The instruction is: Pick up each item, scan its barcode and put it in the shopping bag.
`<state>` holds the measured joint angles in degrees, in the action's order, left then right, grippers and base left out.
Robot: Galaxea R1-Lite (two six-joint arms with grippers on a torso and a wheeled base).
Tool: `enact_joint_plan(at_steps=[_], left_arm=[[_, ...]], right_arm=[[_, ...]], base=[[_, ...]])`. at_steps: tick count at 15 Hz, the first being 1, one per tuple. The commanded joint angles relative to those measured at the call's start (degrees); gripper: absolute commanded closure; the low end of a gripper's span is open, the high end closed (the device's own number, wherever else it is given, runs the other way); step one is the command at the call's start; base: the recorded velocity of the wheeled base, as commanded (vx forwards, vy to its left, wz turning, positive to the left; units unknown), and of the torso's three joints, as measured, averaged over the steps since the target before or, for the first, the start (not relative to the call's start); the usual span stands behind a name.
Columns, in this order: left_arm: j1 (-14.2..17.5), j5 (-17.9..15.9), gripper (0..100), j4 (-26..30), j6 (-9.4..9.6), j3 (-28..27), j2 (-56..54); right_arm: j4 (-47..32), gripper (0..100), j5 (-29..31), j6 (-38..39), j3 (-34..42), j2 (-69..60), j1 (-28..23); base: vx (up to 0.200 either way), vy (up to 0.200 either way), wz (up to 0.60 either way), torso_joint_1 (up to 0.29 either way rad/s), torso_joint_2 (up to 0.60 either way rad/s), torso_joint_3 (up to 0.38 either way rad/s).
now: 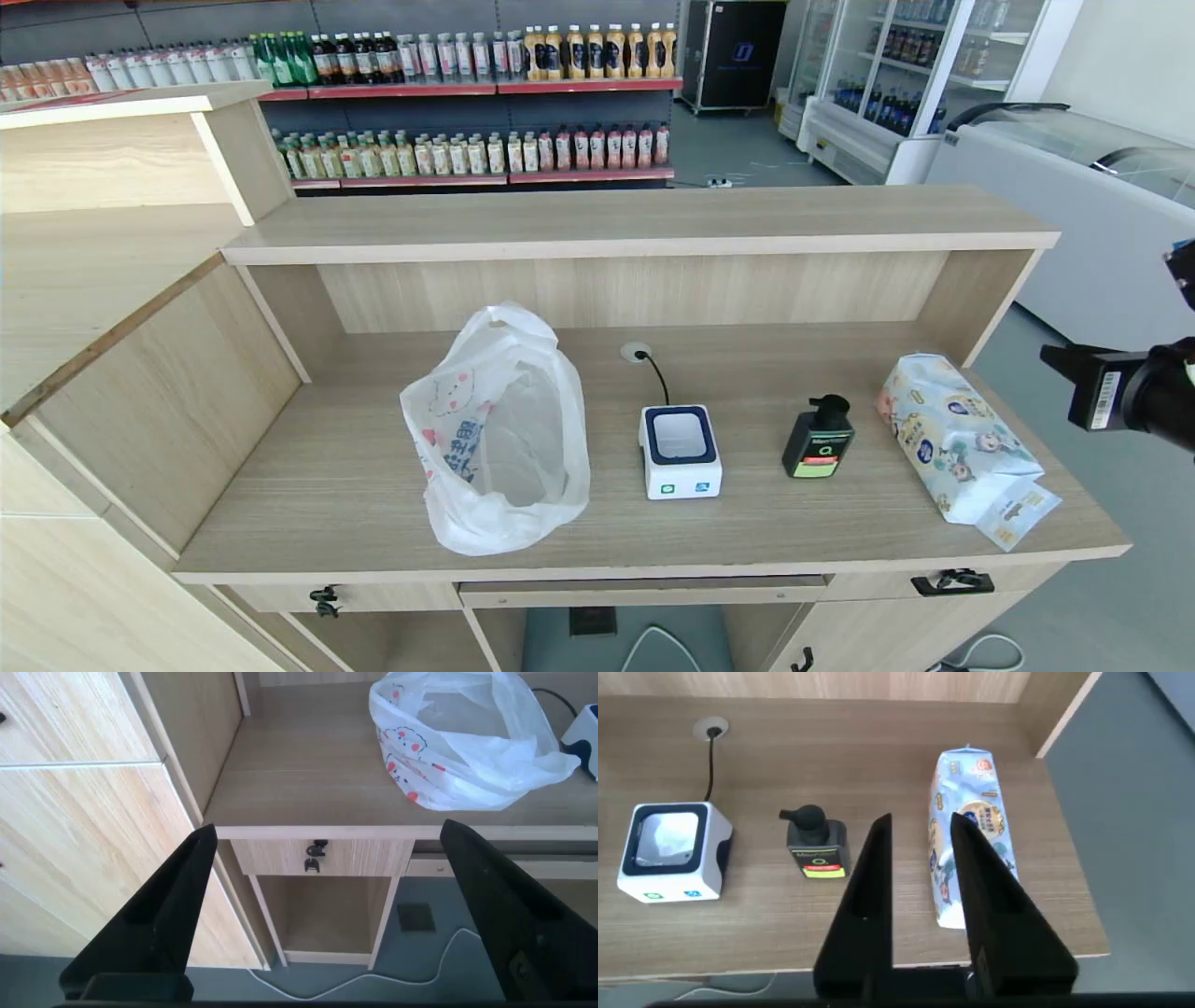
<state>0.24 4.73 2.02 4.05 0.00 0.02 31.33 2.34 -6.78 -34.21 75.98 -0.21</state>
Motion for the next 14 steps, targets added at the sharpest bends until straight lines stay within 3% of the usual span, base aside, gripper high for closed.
enact_joint_plan(at_steps=[1, 2, 7, 14], left_arm=[[0.02, 0.02, 0, 0.00, 0.00, 0.00, -0.02], [0.02, 0.02, 0, 0.00, 0.00, 0.00, 0.06], [0.02, 0.02, 0, 0.00, 0.00, 0.00, -0.02], [0.02, 0.02, 0, 0.00, 0.00, 0.00, -0.02]], right_arm=[[0.14, 0, -4.71, 0.27, 2.04, 4.88, -2.43], [0.14, 0, -12.62, -1.48, 3.53, 6.02, -5.51], [2.77, 0, -28.00, -12.21, -0.51, 18.94, -14.65], [2.51, 0, -34.68, -14.84, -3.94, 26.50, -13.33]], base=[[0.000, 0.000, 0.00, 0.000, 0.00, 0.000], [0.000, 0.000, 0.00, 0.000, 0.00, 0.000], [0.000, 0.000, 0.00, 0.000, 0.00, 0.000], [0.000, 0.000, 0.00, 0.000, 0.00, 0.000]])
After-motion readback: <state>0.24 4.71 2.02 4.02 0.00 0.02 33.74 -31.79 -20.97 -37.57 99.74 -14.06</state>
